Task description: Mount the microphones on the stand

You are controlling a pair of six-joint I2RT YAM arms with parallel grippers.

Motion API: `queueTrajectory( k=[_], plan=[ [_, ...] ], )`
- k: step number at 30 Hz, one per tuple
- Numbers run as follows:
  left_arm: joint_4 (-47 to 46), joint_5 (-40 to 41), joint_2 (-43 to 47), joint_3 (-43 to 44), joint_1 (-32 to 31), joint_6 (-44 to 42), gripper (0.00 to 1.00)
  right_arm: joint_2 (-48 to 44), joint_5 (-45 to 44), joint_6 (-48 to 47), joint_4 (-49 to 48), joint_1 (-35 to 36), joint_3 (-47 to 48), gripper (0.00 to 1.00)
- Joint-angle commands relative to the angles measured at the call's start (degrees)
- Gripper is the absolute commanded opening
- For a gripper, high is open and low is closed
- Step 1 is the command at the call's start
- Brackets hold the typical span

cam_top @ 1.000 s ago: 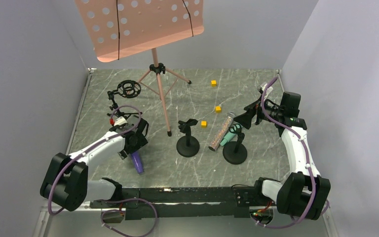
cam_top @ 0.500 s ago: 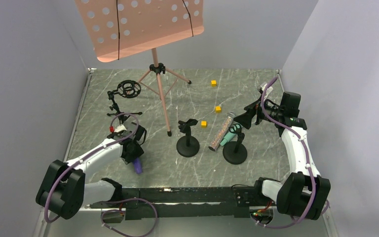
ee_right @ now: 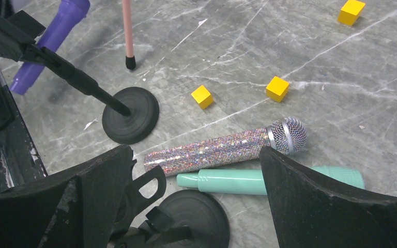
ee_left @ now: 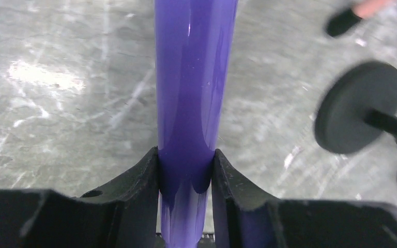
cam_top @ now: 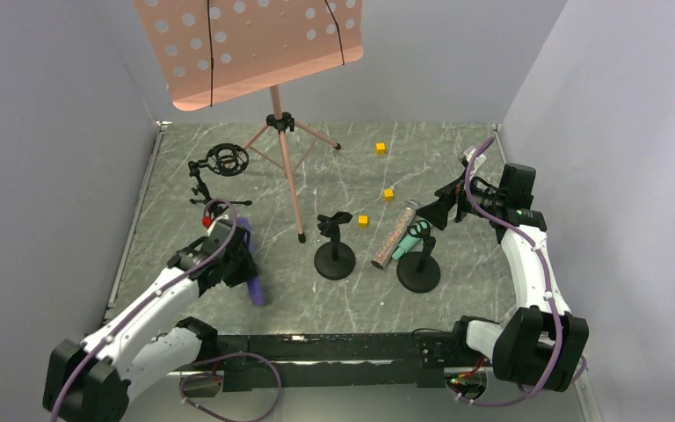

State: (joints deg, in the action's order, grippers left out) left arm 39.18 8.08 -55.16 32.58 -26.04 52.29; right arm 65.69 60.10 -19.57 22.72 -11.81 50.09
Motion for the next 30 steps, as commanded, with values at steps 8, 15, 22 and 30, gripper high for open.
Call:
queueTrajectory(
  k=[8,15,22,30],
  plan=[
    [-18.2,-31.8,24.1,1.0,-0.3,-24.6,0.0,-2.5,0.0,-3.0,-0.4,-0.1,2.0,1.0],
    [-36.6,-41.7,24.2,3.3,-0.3,-30.4,0.0,-3.3,2.4,-4.5,0.9,-0.1,2.8,1.0],
    [-56.9,-46.7,13.6,8.2,-5.0,-28.5,0.0,-3.6,5.8,-6.2,6.7,-0.1,10.3,1.0],
    [-65.9,-41.9,-2.1,19.7,-16.6,-31.8,0.0,-3.6,18.7,2.8,8.8,1.0,20.0,1.0]
  ],
)
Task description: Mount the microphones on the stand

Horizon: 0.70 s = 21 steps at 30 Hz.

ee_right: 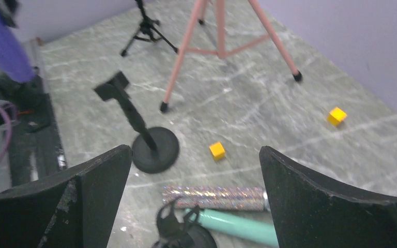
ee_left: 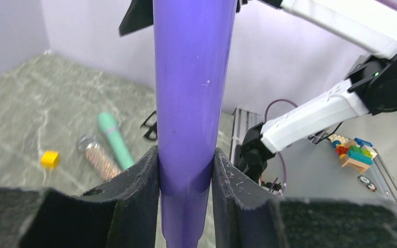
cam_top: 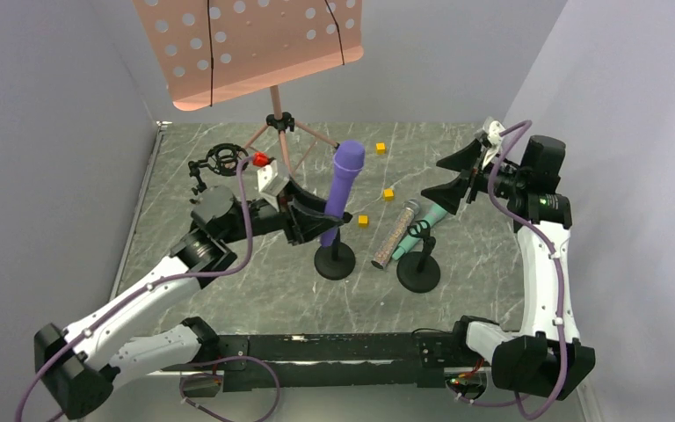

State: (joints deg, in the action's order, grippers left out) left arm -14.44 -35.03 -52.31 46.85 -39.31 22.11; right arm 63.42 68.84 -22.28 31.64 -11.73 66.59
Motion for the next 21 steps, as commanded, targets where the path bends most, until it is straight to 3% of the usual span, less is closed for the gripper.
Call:
queueTrajectory(
  k=[1,5,8,13,18,21],
  plan=[
    [-14.2,1.9,-6.4,6.0,-4.1,-0.8,0.0,-1.9,11.5,8.0,-1.5,1.4,3.9,1.0],
    [-19.5,5.1,-12.3,8.7,-6.8,0.9,0.0,-2.1,15.5,16.3,-5.1,3.8,6.7,1.0],
    [-21.2,6.4,-16.4,11.1,-8.6,1.7,0.0,-2.6,17.0,28.8,-13.8,6.9,7.5,1.0],
    [-24.4,7.6,-22.0,14.0,-11.1,4.4,0.0,-2.2,14.5,38.7,-21.9,11.4,9.0,1.0],
    [-25.0,8.4,-25.0,15.8,-13.4,5.1,0.0,-2.1,13.8,57.7,-45.9,11.5,3.3,1.0],
    [-25.4,8.8,-26.1,16.1,-13.8,5.9,0.0,-1.9,13.7,76.2,-69.7,12.9,-2.2,1.0]
  ],
)
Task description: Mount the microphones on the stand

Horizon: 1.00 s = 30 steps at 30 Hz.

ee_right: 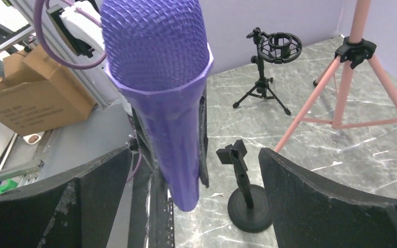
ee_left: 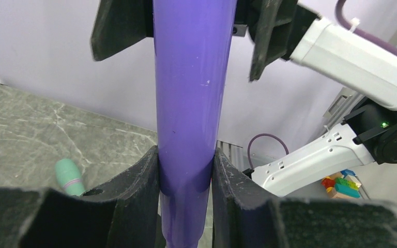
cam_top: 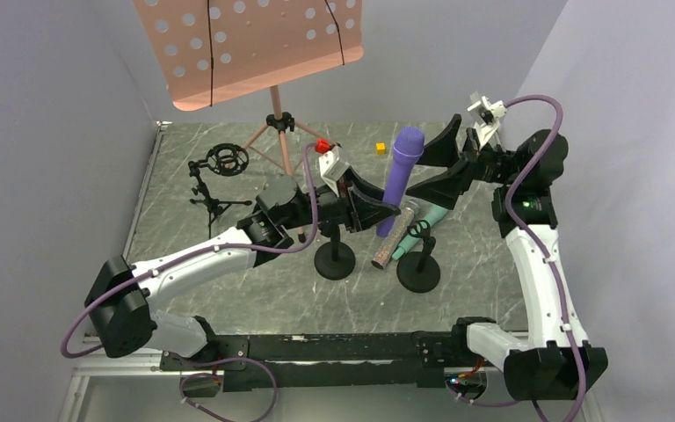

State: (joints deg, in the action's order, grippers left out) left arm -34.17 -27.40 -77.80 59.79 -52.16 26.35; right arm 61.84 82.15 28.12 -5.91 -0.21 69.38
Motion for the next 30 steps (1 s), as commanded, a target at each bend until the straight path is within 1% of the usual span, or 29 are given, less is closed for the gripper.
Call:
queueTrajectory(
  k=[1,2,3,5,7,11,13,15,16,17,18,20,21,22,23,25,27,28,30],
  plan=[
    [-5.8,1.2,-1.0,3.4,-1.0,1.9,0.0,0.2,-0.1,32.7,-41.5,1.6,-6.6,1.0],
    [-5.8,1.3,-1.5,3.6,-1.1,2.2,0.0,0.7,-0.6,38.5,-48.9,1.7,-7.8,1.0],
    [-5.8,1.1,-2.0,4.1,-1.2,2.4,0.0,1.3,-0.9,42.5,-53.6,1.8,-8.3,0.99],
    [-5.7,0.7,-2.9,4.8,-1.3,2.8,0.0,2.1,-1.0,44.7,-55.4,2.3,-8.1,0.98],
    [-5.4,0.2,-3.6,5.7,-1.6,2.8,0.0,2.0,-0.7,42.8,-53.0,2.6,-7.8,0.96],
    [-4.8,0.0,-4.7,6.5,-1.7,3.2,0.0,1.1,-0.6,34.3,-43.4,3.5,-6.8,0.9],
    [-4.7,-0.1,-5.2,6.7,-1.7,3.5,0.0,1.0,-0.4,30.1,-37.2,3.8,-6.2,0.85],
    [-4.7,-0.3,-5.6,7.0,-1.8,3.8,0.0,0.9,-0.3,26.8,-33.2,4.1,-5.6,0.79],
    [-4.6,-0.2,-5.8,7.1,-1.7,3.9,0.0,0.9,-0.3,25.7,-32.0,4.2,-5.5,0.75],
    [-4.5,-0.2,-5.9,7.2,-1.7,3.9,0.0,0.9,-0.1,25.0,-31.2,4.2,-5.3,0.65],
    [-4.3,-0.2,-5.9,7.2,-1.7,3.9,0.0,1.0,0.0,24.5,-30.7,4.2,-5.2,0.58],
    [-3.9,-0.1,-5.7,7.2,-1.7,3.8,0.0,1.2,0.2,23.4,-29.5,4.2,-4.5,0.27],
    [-3.5,-0.1,-5.4,7.2,-1.7,3.8,0.01,1.2,0.3,22.4,-28.2,4.2,-3.9,0.17],
    [-2.7,0.1,-5.1,7.1,-1.7,3.7,0.08,1.3,0.4,21.0,-26.6,4.2,-3.3,0.11],
    [-1.5,0.6,-4.4,6.9,-1.7,3.4,0.18,1.3,0.5,19.0,-24.2,4.2,-2.6,0.06],
    [1.3,1.8,-2.0,5.7,-1.7,1.9,0.37,1.5,0.7,13.7,-17.8,4.3,-0.6,0.02],
    [3.2,3.9,2.6,2.8,-1.6,-1.1,0.61,2.0,0.5,5.0,-7.3,4.2,2.2,0.01],
    [4.2,5.4,5.2,1.2,-1.5,-3.4,0.73,2.2,-0.2,-0.9,-0.3,4.2,4.1,0.0],
    [7.6,7.1,10.6,-2.0,-0.8,-7.7,0.91,3.1,-2.3,-12.9,14.0,4.4,8.0,0.0]
  ],
)
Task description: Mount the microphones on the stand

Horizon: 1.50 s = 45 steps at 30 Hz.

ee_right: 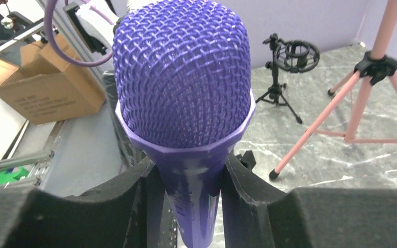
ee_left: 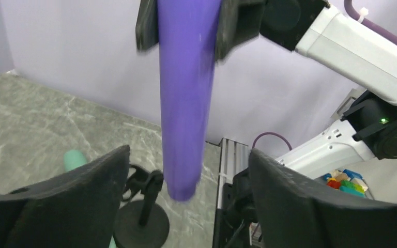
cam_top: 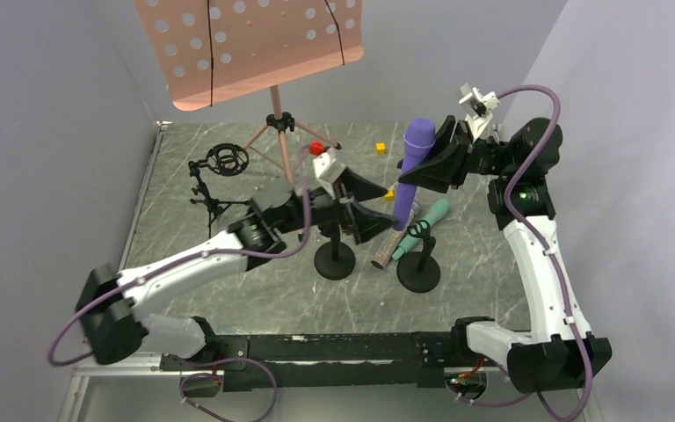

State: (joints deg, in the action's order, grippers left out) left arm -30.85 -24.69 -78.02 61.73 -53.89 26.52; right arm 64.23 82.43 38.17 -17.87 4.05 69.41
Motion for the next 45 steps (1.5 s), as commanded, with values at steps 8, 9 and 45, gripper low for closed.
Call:
queueTrajectory(
  k=[8,9,45],
  plan=[
    [33.5,-3.3,30.7,-12.4,11.4,-28.9,0.99,5.7,-14.7,-52.8,57.2,6.7,18.2,0.0],
    [37.0,-3.9,31.9,-12.9,12.8,-31.9,0.99,6.2,-15.8,-54.5,58.6,7.8,18.9,0.0],
    [9.4,-8.7,14.0,-24.7,17.4,-38.5,0.82,15.3,-15.4,-65.4,55.5,17.2,15.5,0.03]
  ],
)
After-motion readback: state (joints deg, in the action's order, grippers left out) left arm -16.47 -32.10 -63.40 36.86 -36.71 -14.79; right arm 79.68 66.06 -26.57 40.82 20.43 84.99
